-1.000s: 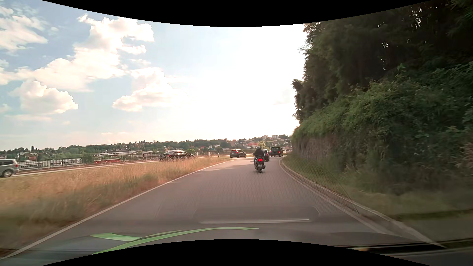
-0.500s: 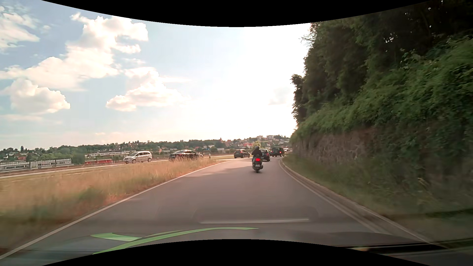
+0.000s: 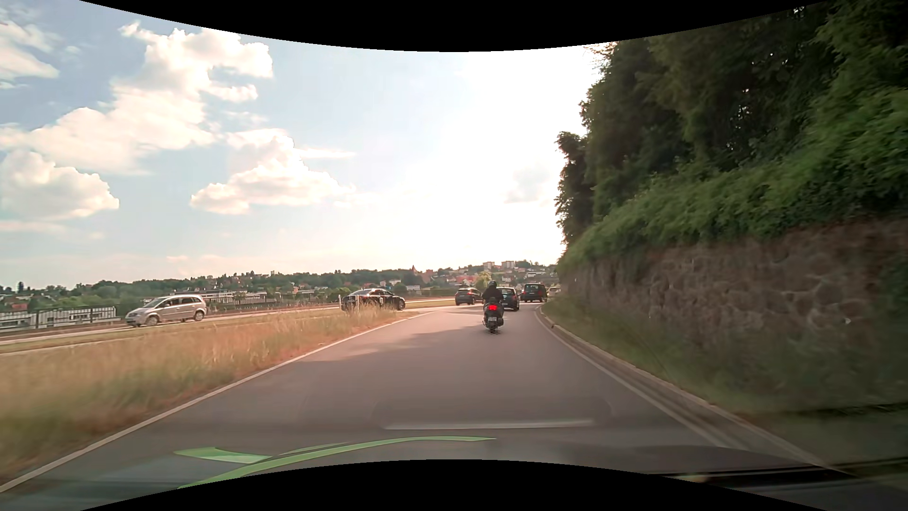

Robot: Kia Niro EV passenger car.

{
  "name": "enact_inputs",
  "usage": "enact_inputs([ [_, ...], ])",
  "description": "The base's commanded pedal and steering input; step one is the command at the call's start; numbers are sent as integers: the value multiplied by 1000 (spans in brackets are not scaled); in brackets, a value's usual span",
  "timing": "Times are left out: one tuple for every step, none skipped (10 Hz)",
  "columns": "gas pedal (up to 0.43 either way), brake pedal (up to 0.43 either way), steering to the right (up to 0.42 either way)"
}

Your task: Follow the waypoints while adhering to traffic rules and regulations

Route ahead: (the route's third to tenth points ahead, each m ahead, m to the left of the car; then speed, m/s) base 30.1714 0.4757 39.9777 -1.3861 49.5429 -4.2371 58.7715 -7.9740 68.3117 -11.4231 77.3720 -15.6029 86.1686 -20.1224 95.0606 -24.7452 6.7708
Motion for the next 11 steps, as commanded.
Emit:
enact_inputs([
  [47, 0, 31],
  [47, 0, 31],
  [47, 0, 32],
  [47, 0, 33],
  [47, 0, 34],
  [47, 0, 34],
  [47, 0, 34],
  [47, 0, 35],
  [47, 0, 35],
  [47, 0, 35],
  [47, 0, 35],
])
